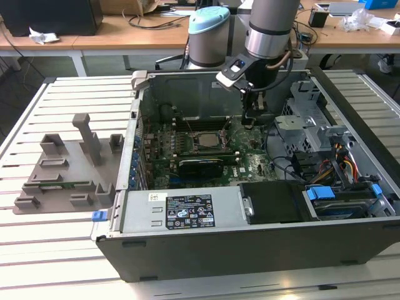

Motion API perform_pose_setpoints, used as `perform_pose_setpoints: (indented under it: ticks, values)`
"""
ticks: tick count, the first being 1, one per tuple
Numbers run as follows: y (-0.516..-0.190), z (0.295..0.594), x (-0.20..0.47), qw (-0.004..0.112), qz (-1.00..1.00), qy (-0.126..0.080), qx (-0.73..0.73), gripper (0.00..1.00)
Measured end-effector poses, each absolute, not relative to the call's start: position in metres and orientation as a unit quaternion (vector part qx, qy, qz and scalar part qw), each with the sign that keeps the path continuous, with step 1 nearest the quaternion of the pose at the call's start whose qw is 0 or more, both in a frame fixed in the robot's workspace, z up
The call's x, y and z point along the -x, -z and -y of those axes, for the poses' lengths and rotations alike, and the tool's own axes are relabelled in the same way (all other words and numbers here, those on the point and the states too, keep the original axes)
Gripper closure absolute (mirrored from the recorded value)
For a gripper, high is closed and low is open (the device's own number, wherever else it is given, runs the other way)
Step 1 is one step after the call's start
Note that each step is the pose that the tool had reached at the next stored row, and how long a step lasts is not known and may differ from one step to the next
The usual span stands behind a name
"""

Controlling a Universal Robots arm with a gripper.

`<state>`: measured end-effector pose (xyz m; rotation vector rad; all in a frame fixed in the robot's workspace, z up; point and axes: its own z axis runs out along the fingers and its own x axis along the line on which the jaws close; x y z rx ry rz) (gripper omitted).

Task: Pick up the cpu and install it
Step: 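Close the cpu cover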

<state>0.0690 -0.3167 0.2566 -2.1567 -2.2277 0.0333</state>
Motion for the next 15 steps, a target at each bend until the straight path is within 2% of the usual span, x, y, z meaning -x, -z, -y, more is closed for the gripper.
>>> perform_pose_setpoints:
  ticks: [15]
  values:
    - [-0.255,0.317,-0.051,0.02,0.718,-0.011,0.695,0.89]
